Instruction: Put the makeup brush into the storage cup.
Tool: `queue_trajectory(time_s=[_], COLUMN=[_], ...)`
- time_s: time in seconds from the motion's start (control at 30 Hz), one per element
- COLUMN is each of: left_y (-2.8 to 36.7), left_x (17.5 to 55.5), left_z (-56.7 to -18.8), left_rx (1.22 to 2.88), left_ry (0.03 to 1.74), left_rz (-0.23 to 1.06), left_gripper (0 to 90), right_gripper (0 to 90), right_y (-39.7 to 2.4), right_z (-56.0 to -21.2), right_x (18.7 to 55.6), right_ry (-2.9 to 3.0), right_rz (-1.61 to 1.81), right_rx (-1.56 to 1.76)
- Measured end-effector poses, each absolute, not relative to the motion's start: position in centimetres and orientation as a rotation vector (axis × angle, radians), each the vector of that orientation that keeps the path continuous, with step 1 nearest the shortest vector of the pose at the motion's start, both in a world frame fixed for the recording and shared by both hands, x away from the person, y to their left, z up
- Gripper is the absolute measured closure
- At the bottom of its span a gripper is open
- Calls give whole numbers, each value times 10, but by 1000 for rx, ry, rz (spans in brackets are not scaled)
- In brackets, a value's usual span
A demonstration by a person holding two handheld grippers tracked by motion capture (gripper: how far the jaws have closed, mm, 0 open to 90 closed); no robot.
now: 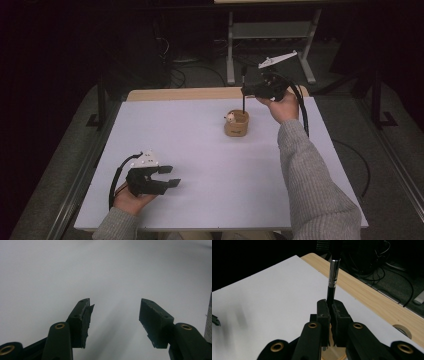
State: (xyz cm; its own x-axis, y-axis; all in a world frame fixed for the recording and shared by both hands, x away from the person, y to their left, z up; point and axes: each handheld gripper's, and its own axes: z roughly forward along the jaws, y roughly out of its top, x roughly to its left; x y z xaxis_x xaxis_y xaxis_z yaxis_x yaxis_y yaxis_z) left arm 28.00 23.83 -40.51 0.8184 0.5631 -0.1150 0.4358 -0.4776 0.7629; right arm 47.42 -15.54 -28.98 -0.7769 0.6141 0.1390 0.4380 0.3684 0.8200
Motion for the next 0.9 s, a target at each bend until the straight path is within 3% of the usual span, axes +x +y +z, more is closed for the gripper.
queue_trajectory(time_s=[0.9], left_y=[241], left_x=[280], left_z=[-403], left_rx=[2142], left_ry=[729], left_rz=[200], left_gripper=[414], right_gripper=[845], right_y=[-148], right_z=[-306], right_x=[485], right_ry=[2430], right_rz=[1339], right_rx=[1016])
